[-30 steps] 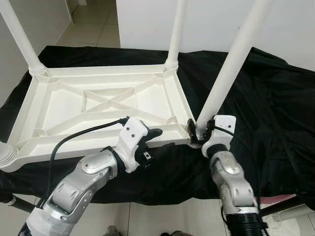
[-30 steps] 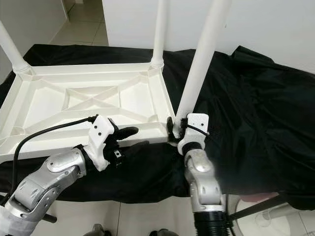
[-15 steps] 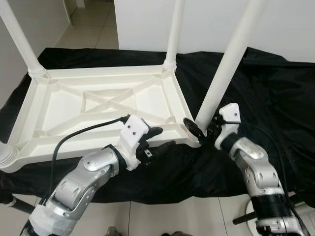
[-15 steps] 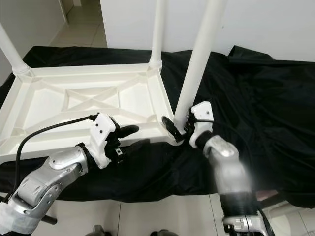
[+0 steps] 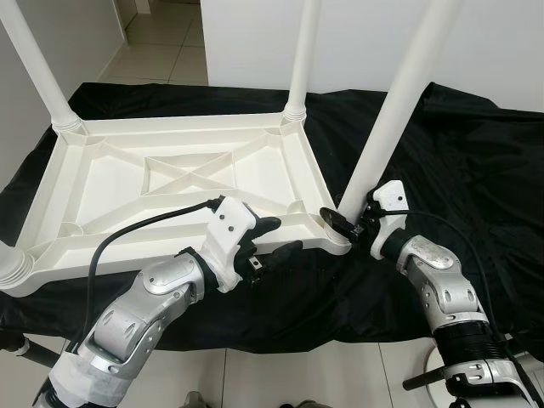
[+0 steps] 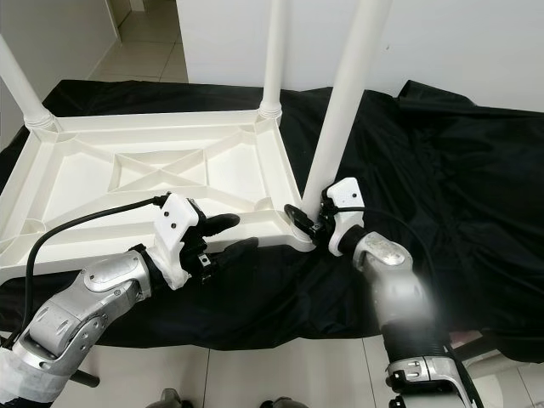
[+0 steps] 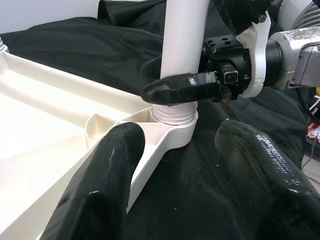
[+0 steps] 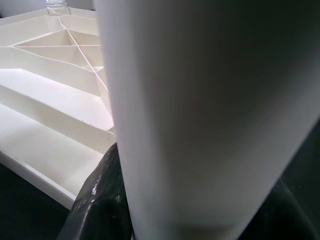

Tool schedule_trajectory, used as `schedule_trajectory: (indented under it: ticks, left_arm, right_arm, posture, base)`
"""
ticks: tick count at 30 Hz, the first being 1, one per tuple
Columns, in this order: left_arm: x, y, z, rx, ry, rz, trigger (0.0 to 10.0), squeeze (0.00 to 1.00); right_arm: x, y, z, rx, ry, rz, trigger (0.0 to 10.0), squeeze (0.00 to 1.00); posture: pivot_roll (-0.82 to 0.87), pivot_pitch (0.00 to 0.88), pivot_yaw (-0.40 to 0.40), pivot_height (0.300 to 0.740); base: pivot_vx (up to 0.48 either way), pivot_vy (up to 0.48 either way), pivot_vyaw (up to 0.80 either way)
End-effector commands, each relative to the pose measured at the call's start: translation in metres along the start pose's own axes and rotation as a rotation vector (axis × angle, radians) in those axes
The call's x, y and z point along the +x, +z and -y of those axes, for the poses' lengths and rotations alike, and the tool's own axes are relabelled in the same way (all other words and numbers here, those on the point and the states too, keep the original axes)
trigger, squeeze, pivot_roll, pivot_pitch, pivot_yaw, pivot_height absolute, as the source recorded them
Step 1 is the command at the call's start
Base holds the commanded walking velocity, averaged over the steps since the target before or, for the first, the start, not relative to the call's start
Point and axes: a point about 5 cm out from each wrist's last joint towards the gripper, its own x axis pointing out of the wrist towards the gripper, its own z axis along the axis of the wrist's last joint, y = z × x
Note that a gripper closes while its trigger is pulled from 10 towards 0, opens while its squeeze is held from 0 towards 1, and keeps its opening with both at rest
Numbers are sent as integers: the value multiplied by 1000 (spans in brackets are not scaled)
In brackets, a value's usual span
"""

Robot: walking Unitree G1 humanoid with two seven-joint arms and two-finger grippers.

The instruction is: Building children table

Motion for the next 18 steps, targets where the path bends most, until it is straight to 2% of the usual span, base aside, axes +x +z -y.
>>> schedule_trajectory:
  ticks: [1,5,8,10,15,17,18]
  left_arm:
    - [-2,1,3,10,-62,0,10000,0]
    - [-2,1,3,8,-58,4,10000,0]
    - [-1,-2,3,16,-54,-4,10000,0]
    - [-1,-2,4,18,-55,-7,10000,0]
    - [-4,-5,3,12,-52,-18,10000,0]
    - [-4,-5,3,12,-52,-18,10000,0]
    - [-4,-6,1,11,-39,-16,10000,0]
  right_arm:
    - [0,-9,-1,35,11,-30,10000,0]
    - [1,-5,0,37,-40,-6,10000,0]
    - [3,-11,-2,14,-171,-63,10000,0]
    - [3,-13,-3,12,-189,-79,10000,0]
    - [7,-16,-19,45,-312,-55,10000,0]
    - [7,-16,-19,45,-312,-55,10000,0]
    - [8,-13,-24,73,-413,-23,10000,0]
  posture:
    - [-14,93,-44,740]
    - [-17,101,-50,740]
    - [-20,113,-53,740]
    - [-20,113,-53,740]
    - [-27,124,-39,740]
    - [-27,124,-39,740]
    - [-31,126,-36,740]
  base:
    - [0,0,0]
    - [0,0,0]
    - [0,0,0]
    - [0,0,0]
    - [0,0,0]
    - [0,0,0]
    - [0,0,0]
